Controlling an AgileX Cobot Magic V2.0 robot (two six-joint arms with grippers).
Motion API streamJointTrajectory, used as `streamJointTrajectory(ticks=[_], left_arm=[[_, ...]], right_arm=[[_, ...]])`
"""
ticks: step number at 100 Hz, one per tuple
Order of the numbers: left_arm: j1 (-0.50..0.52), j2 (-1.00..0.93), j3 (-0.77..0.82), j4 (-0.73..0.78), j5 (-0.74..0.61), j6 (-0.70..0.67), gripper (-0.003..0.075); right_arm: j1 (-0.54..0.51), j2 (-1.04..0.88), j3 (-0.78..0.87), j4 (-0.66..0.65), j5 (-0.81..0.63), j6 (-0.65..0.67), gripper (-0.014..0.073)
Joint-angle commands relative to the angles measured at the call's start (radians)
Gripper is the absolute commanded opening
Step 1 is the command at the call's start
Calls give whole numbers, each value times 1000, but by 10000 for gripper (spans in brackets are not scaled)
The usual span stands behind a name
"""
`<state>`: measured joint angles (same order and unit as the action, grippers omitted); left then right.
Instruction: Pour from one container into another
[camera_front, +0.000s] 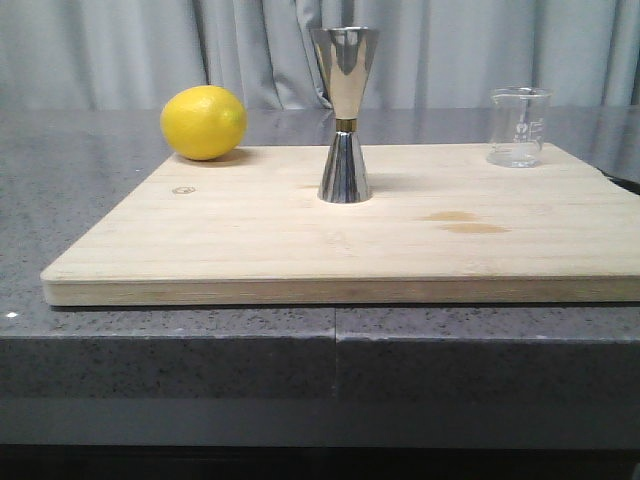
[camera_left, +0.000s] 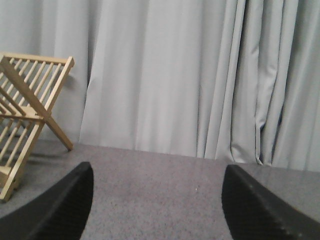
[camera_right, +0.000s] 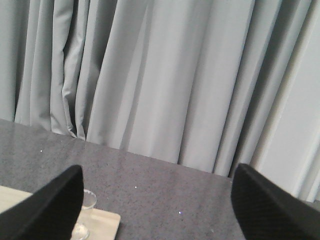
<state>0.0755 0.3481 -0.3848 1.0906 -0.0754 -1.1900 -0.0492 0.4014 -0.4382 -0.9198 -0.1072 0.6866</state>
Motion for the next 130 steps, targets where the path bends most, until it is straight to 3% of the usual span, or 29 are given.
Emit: streamJointTrajectory(ticks=[1,29,45,69,78,86,95,119,126,130], left_arm=[[-5,-41,53,-18,-43,-10,501],[-5,-87,216,-49,-114,-17,501],[-5,-87,282,-49,-115,-17,501],[-5,-87,327,-47,-119,-17,498],[-5,-87,327,-47,-119,-17,460],[-5,-87,327,-47,-119,-17,377],[-5,-87,327,-47,-122,-17,270],[-5,-87,327,-47,-130,-17,-23],[-5,-87,327,-47,-130,-17,-21],[-5,-87,327,-47,-132,-17,-21]], right_arm=[[1,-60,43,2,-32,2,545],[1,-215,212,45,-46,4,545],[1,-242,292,56,-52,73,545],[1,-244,301,56,-125,73,545],[1,-244,301,56,-125,73,544],[1,-244,301,56,-124,73,535],[1,-244,301,56,-121,73,447],[1,-244,301,56,-121,73,22],[1,-244,301,56,-121,73,-69],[1,-244,301,56,-121,73,-67]])
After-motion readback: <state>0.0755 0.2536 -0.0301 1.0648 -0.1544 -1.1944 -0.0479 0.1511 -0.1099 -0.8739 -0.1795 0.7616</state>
